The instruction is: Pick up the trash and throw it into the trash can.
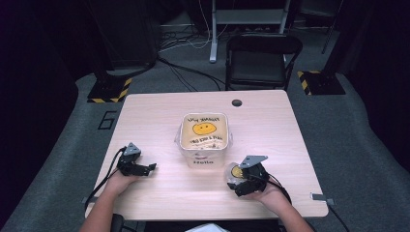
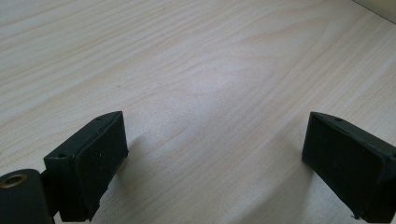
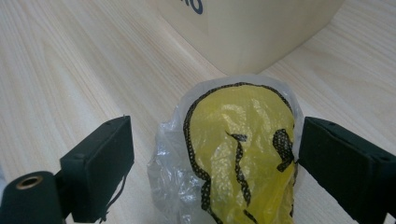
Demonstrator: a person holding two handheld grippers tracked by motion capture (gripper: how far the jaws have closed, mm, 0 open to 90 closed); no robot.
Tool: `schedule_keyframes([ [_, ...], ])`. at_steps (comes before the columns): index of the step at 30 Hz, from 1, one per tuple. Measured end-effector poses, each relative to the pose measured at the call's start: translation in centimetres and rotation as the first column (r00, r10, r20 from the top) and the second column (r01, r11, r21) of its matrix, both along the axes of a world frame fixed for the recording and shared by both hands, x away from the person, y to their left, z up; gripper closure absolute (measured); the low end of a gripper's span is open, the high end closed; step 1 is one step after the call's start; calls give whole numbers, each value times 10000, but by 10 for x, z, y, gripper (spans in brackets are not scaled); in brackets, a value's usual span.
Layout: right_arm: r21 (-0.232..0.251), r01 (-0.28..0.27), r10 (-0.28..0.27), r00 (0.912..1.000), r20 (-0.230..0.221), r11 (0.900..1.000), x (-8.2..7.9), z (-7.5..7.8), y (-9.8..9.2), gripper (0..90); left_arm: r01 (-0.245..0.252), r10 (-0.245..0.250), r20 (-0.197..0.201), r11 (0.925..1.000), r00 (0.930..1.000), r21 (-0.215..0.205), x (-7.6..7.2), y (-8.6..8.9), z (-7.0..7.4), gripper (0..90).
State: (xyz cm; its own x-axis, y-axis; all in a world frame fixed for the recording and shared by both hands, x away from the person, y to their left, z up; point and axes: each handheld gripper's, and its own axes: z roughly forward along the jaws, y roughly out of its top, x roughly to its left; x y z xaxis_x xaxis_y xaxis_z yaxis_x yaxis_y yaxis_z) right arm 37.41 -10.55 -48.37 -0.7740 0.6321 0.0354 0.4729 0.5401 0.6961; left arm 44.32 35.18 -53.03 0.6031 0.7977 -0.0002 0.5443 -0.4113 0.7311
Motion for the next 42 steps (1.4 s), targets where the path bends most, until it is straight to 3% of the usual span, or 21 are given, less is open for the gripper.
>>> schedule_keyframes([
  [10,-311,111,-118,9997,-234,9995,4,-7,-3,153,-2,2,0,10000,10000,1,0,0,0,63],
  [21,-591,55,-72,9995,-292,9982,6,-10,-5,310,-2,2,1,10000,10000,-1,0,0,0,63],
  [26,-472,-31,21,9998,-210,9989,5,-5,-8,389,-6,6,2,10000,10000,-6,0,0,0,63],
  [36,-215,11,-17,9996,-269,9998,4,4,-10,399,5,-5,-1,10000,10000,9,0,0,0,63],
  [38,-231,-236,234,9997,-89,9995,3,9,-10,398,0,0,-1,10000,10000,2,0,0,0,63],
  [42,-2,-337,337,9993,-145,9994,3,19,-12,399,2,-2,1,10000,10000,3,0,0,0,63],
])
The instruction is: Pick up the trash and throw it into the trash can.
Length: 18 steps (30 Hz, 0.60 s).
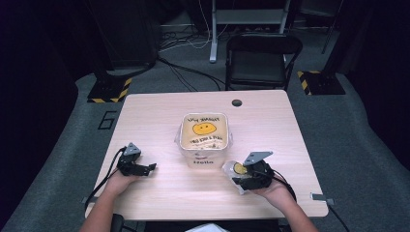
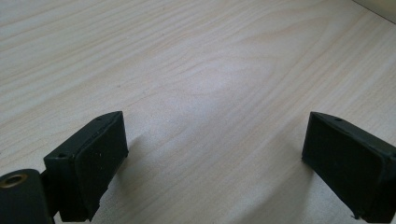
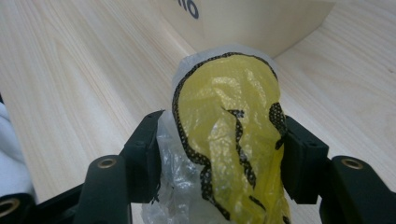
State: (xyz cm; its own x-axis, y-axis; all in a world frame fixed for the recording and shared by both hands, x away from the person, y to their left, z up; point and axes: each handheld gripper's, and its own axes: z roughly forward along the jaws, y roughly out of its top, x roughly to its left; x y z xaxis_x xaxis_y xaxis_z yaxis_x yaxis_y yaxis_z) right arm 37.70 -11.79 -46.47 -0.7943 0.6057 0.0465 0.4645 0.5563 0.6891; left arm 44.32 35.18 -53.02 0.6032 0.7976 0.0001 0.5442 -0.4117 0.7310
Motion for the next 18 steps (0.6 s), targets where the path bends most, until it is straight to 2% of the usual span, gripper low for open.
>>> schedule_keyframes([
  [6,259,137,-134,9998,-129,9996,0,11,-3,400,33,-33,-10,10000,10000,50,0,0,0,63],
  [18,483,274,-274,9996,-2,9985,5,36,-5,400,45,-45,-15,10000,10000,63,0,0,0,63],
])
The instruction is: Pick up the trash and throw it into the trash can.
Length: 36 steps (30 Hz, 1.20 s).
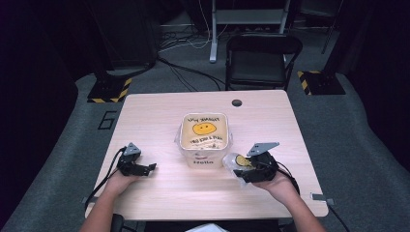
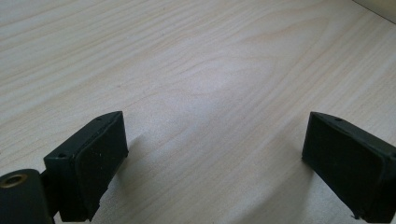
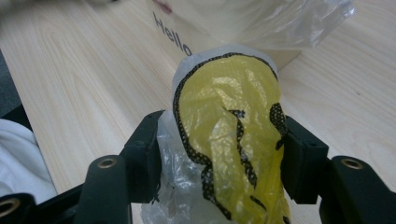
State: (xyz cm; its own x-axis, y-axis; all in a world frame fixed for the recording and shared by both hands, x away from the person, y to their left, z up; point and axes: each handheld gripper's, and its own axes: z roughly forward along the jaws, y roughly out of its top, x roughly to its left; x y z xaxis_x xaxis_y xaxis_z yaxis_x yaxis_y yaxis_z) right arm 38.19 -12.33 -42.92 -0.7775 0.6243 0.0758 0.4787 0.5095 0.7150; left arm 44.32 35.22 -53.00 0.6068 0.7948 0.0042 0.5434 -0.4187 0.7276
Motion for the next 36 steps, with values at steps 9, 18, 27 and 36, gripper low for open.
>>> schedule_keyframes([
  [9,68,126,-126,9999,-1,9999,3,16,-2,401,-7,7,0,10000,10000,-7,0,0,0,63],
  [18,185,128,-130,9998,125,9997,4,43,-4,401,-46,46,14,10000,10000,-60,0,0,0,63],
  [27,355,-1,-8,9996,266,9994,7,68,-5,404,-51,51,12,10000,10000,-65,0,0,0,63],
  [36,475,-120,99,9989,454,9988,9,88,-3,406,-8,8,-3,10000,10000,-1,0,0,0,63],
])
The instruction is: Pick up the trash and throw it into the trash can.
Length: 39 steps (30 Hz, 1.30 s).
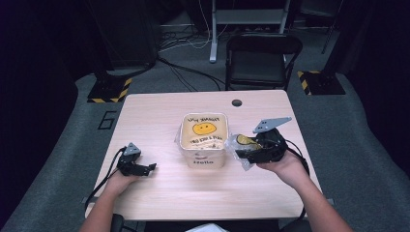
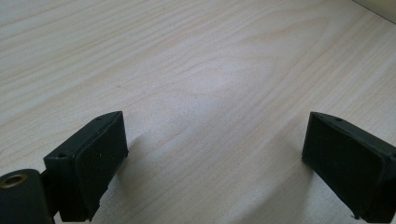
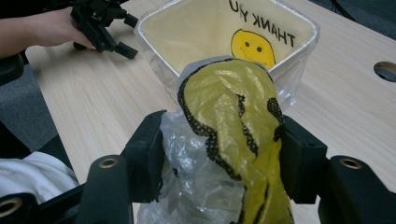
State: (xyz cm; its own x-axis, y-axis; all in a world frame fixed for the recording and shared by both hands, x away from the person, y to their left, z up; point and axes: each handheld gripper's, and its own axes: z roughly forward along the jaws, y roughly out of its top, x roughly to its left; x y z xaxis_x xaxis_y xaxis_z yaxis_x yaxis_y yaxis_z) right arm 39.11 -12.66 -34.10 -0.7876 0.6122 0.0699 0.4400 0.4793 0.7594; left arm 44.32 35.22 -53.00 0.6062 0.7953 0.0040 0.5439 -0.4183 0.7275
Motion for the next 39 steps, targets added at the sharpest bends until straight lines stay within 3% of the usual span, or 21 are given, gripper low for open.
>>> schedule_keyframes([
  [16,91,-88,87,9999,94,9999,17,9,16,406,-46,45,-12,10000,10000,-73,0,0,0,63],
  [39,-35,-345,346,9985,431,9994,54,7,67,406,-42,42,-7,10000,10000,-74,0,0,0,63],
])
